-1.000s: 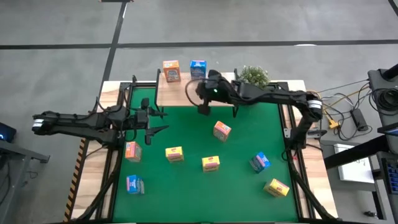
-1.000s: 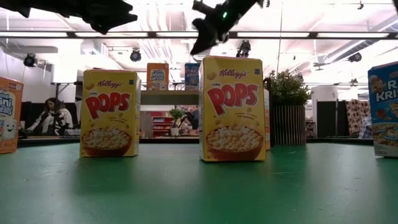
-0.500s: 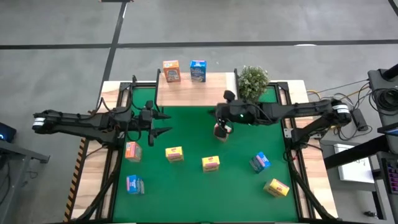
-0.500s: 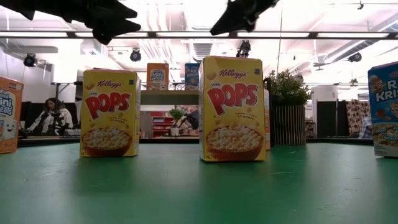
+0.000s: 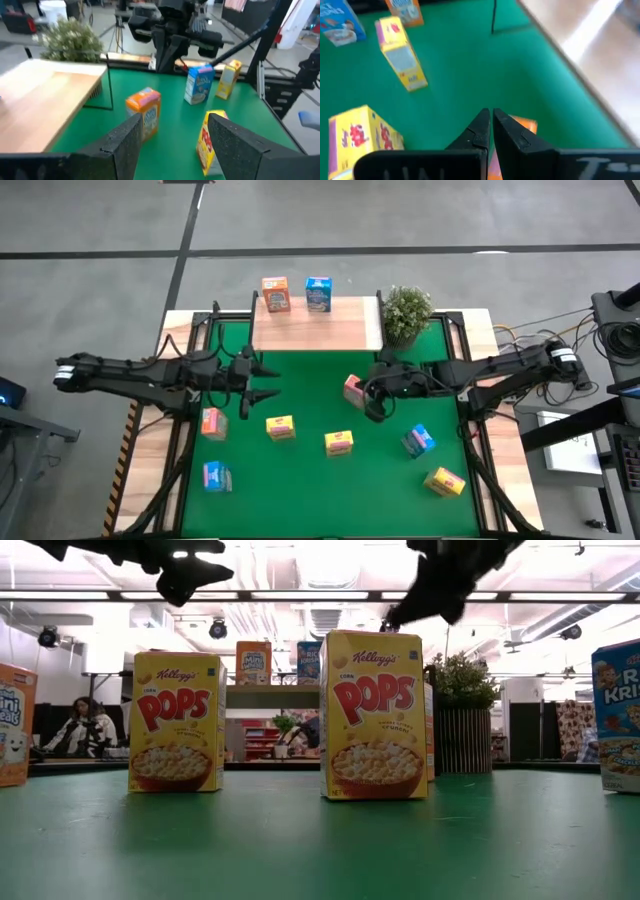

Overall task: Stack cereal on shelf
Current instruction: Put the right orange cereal box on the shelf

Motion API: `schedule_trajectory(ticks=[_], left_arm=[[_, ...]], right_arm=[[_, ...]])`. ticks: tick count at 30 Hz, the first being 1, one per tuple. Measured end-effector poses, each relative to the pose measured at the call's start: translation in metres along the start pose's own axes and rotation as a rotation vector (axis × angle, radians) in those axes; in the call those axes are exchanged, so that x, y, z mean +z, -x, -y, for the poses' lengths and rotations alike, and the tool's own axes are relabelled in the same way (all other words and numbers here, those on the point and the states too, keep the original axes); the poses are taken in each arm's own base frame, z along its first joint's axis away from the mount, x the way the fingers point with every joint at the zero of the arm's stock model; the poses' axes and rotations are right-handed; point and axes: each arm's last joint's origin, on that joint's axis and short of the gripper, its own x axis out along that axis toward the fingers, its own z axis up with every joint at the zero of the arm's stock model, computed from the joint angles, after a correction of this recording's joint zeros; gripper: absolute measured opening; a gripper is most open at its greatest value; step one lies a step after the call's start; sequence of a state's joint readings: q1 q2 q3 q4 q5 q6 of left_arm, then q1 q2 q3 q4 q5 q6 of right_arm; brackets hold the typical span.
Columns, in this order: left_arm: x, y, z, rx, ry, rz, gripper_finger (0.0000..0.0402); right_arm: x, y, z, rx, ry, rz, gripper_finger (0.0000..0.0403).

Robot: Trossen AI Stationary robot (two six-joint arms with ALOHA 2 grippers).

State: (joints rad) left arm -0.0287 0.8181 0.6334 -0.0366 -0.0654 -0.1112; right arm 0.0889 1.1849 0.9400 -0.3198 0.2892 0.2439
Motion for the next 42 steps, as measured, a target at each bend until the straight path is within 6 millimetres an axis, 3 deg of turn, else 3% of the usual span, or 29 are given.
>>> schedule_trajectory(ticks=[4,8,20,25,34,42], left_arm=[[0.004,-0.005,0.003,-0.008,-0.001,-0.028,0.0208],[0.008,-0.011,0.004,-0.009,-0.011,-0.045,0.0208],[0.012,-0.011,0.005,-0.009,-0.031,-0.039,0.0208],[0.012,-0.011,0.005,-0.008,-0.045,-0.04,0.0208],[0.012,-0.011,0.005,-0.008,-0.064,-0.04,0.0208],[0.012,-0.011,0.005,-0.008,-0.079,-0.037,0.0208]], right_arm=[[-0.01,-0.001,0.0,-0.018,-0.054,-0.079,0.002],[-0.017,-0.001,0.001,-0.036,-0.053,-0.146,0.0055],[-0.023,-0.01,0.0,-0.073,0.02,-0.186,0.0238],[-0.029,-0.023,0.0,-0.147,0.045,-0.21,0.0285],[-0.038,-0.041,-0.002,-0.239,0.027,-0.242,0.0295],[-0.04,-0.05,-0.004,-0.232,0.021,-0.241,0.0253]])
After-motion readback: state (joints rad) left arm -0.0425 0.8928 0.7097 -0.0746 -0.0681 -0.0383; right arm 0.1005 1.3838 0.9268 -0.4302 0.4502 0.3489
